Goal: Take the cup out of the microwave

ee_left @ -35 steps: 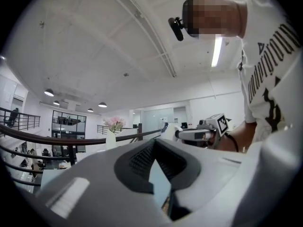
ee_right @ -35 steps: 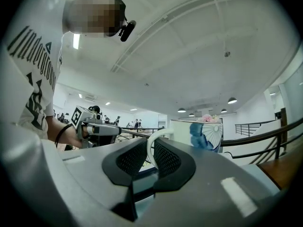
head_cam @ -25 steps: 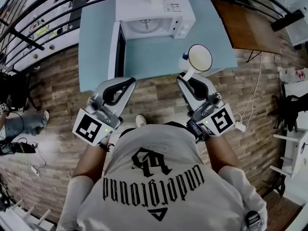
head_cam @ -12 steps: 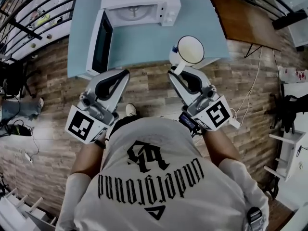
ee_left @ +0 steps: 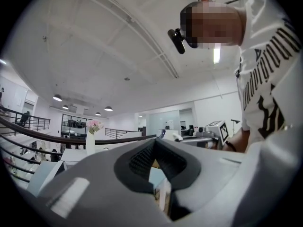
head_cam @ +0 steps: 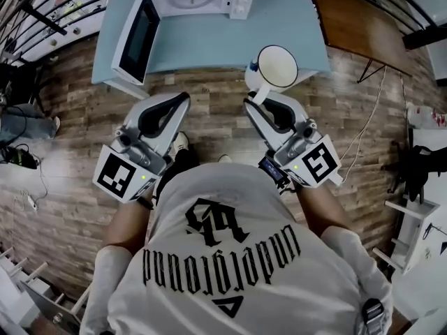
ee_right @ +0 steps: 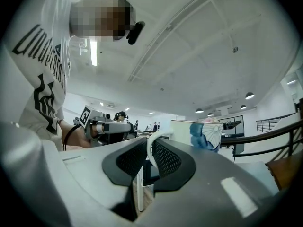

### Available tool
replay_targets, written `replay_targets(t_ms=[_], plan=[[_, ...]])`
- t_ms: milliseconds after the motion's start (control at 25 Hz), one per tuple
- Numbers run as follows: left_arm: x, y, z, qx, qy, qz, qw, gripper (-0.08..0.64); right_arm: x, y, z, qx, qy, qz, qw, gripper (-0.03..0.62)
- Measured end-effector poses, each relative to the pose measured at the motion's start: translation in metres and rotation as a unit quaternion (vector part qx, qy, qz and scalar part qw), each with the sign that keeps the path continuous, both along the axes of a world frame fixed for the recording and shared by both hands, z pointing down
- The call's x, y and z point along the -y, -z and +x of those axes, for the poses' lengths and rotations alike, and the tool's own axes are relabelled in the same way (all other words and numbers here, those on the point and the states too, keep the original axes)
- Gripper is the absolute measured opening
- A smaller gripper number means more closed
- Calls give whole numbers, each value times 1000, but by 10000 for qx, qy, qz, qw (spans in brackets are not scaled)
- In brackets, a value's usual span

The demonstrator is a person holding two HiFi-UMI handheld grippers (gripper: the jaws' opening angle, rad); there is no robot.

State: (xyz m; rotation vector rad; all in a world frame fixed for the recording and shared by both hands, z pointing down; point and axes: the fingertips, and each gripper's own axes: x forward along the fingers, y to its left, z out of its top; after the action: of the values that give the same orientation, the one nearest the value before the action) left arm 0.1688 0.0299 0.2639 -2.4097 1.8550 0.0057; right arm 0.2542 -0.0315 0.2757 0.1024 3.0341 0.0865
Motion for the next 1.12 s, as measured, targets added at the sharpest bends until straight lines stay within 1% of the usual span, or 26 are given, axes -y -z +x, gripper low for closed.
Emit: replay_targets(t_ms=[160,240,400,760,920,960,1080,1120], plan=[[-9,-1,29,39,102,17,9999,51,-8,-3,27,14,114,-18,9999,48],[-14,-3,41,1,146,13,9999,51,-13,-6,38,-5,156,-48,9999,48],[-23,-6,55,-60,256,-5,9997,51,-22,-8,52,-15,272,-100,9996,48],[-39,-2,67,19,413,21,9991,51,-37,-6,65,30,386,-185,9991,48],[-44,-5,67,-220,480,-187,9984,51,-42,-7,63,41,417,-195,9989,48],[-45,-6,67,-218,480,-199,9984,51,-43,-7,63,33,425,-201,9989,48],[-47,-8,64,-43,469,-81,9989,51,-46,-9,63,19,430,-209,9989,48],[-46,-9,65,-91,461,-104,9988,51,-46,-9,63,16,421,-211,9989,48]])
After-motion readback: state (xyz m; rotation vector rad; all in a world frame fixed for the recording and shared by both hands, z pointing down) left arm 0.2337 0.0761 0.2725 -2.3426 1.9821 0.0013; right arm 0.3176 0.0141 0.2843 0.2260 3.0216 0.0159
